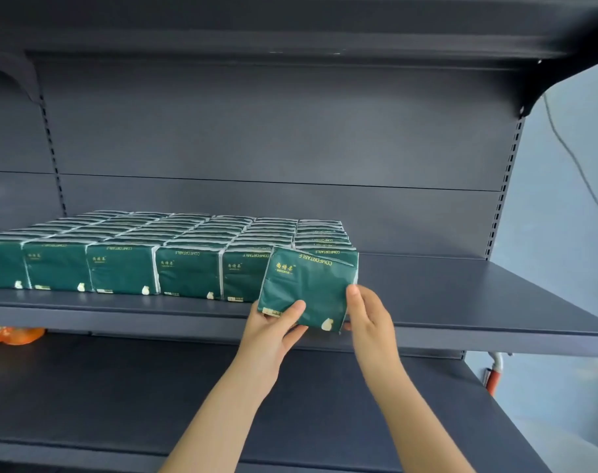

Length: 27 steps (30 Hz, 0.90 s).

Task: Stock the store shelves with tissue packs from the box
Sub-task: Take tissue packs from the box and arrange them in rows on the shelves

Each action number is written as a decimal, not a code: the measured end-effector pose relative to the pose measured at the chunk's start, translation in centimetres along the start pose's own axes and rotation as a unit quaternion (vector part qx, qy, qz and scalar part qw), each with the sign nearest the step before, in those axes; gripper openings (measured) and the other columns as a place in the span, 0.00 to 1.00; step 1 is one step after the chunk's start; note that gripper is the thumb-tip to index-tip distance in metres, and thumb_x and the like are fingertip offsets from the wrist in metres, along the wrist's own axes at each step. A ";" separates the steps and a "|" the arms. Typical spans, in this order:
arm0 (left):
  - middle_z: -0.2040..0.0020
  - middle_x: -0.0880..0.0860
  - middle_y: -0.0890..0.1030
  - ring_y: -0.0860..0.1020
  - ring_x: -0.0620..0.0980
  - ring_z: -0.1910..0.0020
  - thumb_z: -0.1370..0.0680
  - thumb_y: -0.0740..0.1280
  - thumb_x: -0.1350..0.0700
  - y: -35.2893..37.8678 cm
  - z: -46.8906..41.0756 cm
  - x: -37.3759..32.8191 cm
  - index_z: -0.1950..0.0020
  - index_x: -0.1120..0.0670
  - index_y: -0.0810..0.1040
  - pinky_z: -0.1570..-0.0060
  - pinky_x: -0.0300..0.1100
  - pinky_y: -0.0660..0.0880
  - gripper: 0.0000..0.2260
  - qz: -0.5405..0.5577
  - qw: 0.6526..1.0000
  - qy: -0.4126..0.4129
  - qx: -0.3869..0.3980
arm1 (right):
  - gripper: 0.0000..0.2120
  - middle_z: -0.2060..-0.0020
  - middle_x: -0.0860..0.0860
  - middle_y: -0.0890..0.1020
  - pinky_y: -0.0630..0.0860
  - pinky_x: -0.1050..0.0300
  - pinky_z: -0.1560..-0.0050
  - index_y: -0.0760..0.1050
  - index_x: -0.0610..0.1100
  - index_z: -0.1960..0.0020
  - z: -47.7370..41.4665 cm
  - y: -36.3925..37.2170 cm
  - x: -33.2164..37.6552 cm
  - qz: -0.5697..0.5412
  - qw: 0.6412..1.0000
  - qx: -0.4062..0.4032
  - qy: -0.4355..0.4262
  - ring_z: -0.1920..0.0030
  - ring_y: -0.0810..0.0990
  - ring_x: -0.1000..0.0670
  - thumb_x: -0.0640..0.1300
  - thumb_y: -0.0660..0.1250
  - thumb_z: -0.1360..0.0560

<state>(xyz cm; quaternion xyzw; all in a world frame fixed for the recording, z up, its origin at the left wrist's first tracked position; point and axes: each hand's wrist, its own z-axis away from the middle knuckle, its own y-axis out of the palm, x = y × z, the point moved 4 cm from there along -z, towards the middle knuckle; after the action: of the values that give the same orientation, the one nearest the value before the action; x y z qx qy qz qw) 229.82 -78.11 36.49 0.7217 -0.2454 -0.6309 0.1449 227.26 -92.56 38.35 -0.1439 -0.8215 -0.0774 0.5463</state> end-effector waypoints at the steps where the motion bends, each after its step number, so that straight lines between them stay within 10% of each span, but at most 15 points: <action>1: 0.41 0.55 0.81 0.79 0.53 0.41 0.24 0.67 0.65 0.3 0.2 0.4 0.35 0.56 0.72 0.42 0.48 0.76 0.18 0.003 1.000 -0.001 0.005 | 0.11 0.56 0.57 0.81 0.74 0.63 0.54 0.76 0.46 0.48 0.6 0.2 0.1 -0.035 0.999 0.008 0.009 0.56 0.78 0.58 0.51 0.58 0.20; 6: 0.43 0.54 0.82 0.80 0.51 0.42 0.24 0.66 0.65 1.1 0.9 1.4 0.36 0.55 0.72 0.44 0.46 0.77 0.17 -0.002 1.000 -0.003 0.005 | 0.07 0.58 0.55 0.82 0.73 0.69 0.65 0.75 0.47 0.48 1.2 -0.3 0.7 -0.038 0.999 0.013 0.010 0.62 0.79 0.57 0.44 0.69 0.26; 12: 0.47 0.51 0.81 0.81 0.44 0.50 0.24 0.69 0.57 -0.2 -0.3 -1.9 0.46 0.52 0.74 0.52 0.34 0.76 0.09 -0.247 0.964 0.073 -0.060 | 0.08 0.61 0.52 0.84 0.78 0.55 0.54 0.76 0.48 0.52 -1.6 -3.2 0.4 0.025 0.999 -0.018 0.023 0.66 0.80 0.55 0.44 0.73 0.29; 20: 0.29 0.52 0.65 0.61 0.50 0.29 0.21 0.60 0.44 1.3 -4.5 -7.6 0.27 0.58 0.62 0.31 0.40 0.59 0.28 -0.809 0.520 0.274 0.000 | 0.13 0.59 0.51 0.81 0.72 0.62 0.60 0.74 0.45 0.48 -6.6 -2.5 -0.5 0.180 0.984 -0.008 0.004 0.60 0.80 0.53 0.48 0.72 0.28; 27: 0.24 0.54 0.57 0.55 0.52 0.25 0.22 0.58 0.39 0.1 -7.8 -7.1 0.23 0.56 0.52 0.26 0.44 0.50 0.34 -0.890 0.401 0.210 0.061 | 0.30 0.42 0.49 0.71 0.71 0.55 0.46 0.63 0.44 0.33 -7.2 0.6 -2.9 0.324 0.945 0.010 -0.046 0.41 0.70 0.47 0.53 0.72 0.29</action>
<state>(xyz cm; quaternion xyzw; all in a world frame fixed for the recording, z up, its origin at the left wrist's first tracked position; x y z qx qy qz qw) 236.88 -75.19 43.76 0.6489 0.5355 -0.2156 -0.4957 234.84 -94.48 38.47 -0.4000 -0.7555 0.1190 0.5050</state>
